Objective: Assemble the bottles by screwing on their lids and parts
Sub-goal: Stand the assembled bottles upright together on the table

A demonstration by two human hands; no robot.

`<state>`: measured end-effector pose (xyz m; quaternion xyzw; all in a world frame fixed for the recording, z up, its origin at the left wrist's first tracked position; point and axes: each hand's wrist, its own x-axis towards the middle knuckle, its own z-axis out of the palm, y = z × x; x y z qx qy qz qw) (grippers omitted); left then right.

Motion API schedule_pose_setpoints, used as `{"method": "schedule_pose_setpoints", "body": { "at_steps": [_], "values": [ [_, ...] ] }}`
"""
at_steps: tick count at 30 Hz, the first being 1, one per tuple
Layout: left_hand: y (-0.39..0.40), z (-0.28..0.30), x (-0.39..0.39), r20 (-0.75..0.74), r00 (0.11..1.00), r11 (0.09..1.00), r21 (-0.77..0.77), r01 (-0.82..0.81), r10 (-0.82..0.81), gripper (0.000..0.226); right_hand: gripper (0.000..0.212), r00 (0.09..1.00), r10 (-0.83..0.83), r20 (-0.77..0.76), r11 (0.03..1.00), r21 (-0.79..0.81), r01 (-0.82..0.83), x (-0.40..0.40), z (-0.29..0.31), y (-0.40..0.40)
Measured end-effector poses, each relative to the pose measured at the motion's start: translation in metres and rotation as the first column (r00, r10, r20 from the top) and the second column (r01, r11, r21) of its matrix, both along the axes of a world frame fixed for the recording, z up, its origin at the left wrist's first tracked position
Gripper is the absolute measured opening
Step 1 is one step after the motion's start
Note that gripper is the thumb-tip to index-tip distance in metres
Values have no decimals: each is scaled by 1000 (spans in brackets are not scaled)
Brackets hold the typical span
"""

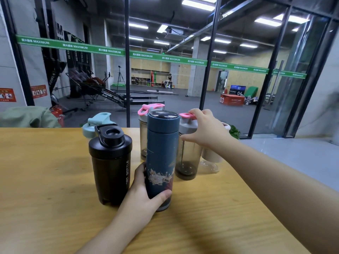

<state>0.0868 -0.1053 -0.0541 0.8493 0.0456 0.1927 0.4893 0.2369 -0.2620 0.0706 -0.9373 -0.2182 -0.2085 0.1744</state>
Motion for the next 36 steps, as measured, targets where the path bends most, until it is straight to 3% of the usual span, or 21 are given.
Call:
{"method": "schedule_pose_setpoints", "body": {
  "at_steps": [27,29,33,36],
  "values": [
    [1,-1,-4,7,1000,1000,27,6,-6,93,84,991,-113,72,975,-184,124,-49,6,-34],
    [1,-1,-4,6,1000,999,33,3,-3,93,77,991,-118,69,983,-137,126,-48,8,-37],
    [2,-3,-4,8,1000,999,41,-2,2,93,48,970,-166,177,971,200,130,-36,8,-52],
    [3,-4,-3,4,1000,999,50,-1,1,95,38,978,-179,109,927,352,130,-12,-3,-61]
  ]
}}
